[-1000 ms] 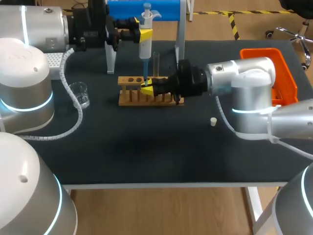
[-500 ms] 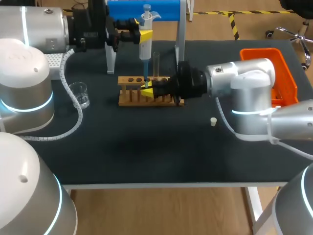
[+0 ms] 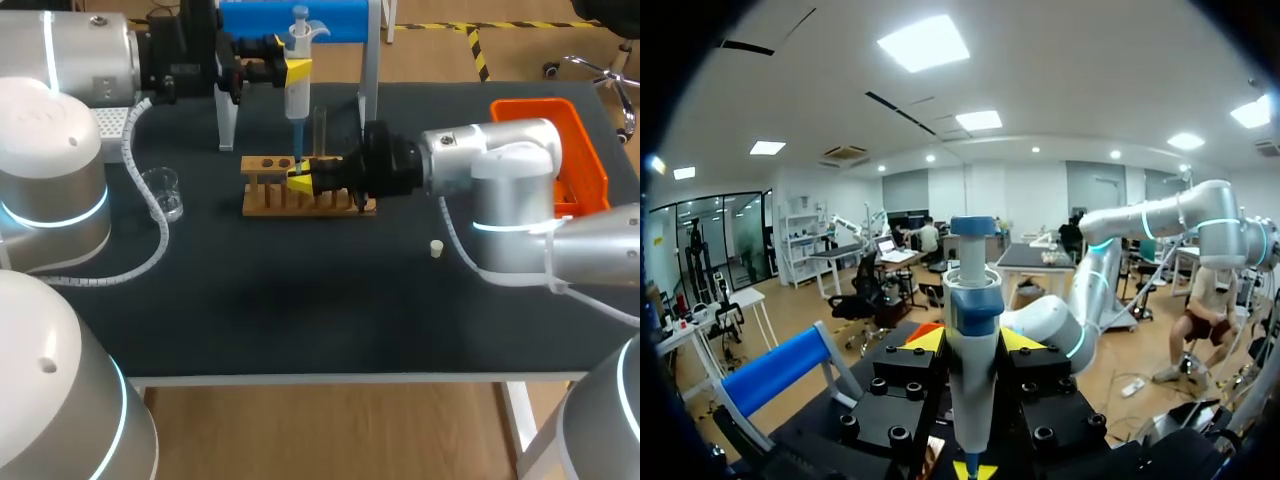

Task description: Invert the test tube, pick up the pipette, mount the tip to pipette, aspirate from beaker and dispense into the tube, eject the tip, return the pipette, and cap with the stopper.

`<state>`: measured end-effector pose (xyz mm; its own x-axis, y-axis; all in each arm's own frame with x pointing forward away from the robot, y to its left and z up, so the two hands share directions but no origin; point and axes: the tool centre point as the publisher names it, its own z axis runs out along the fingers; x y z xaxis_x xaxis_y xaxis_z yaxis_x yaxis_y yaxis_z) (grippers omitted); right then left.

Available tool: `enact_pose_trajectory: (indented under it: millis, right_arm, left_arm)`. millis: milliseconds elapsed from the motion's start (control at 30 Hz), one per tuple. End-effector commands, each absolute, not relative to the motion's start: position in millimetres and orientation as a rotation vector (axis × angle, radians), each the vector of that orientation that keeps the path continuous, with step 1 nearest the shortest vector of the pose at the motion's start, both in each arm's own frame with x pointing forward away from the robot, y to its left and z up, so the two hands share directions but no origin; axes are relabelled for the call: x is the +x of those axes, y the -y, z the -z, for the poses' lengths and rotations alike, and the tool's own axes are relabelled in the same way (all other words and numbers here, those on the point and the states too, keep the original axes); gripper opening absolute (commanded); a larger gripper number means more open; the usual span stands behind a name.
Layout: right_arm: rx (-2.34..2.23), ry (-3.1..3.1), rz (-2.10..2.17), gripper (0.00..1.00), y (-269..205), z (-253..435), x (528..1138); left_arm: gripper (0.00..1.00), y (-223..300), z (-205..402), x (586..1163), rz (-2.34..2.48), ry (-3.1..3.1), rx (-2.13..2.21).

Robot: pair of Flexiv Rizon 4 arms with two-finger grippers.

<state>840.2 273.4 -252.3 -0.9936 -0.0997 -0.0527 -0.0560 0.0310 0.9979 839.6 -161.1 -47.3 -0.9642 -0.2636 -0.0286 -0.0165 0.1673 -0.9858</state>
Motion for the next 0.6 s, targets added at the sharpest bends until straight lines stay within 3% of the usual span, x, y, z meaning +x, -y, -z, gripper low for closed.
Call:
enact_pose_trajectory:
  millis: [33, 600]
  right_arm:
    - [0.172, 2.231, 2.163, 0.0, -272.6, 247.9, 839.9]
    - [0.157, 2.25, 2.142, 0.0, -274.4, 262.1, 841.4]
  left_arm:
    - [0.0, 160.5, 50.0, 839.5, 1.892, -2.247, -0.273]
    - [0.0, 160.5, 50.0, 839.5, 1.892, -2.247, -0.273]
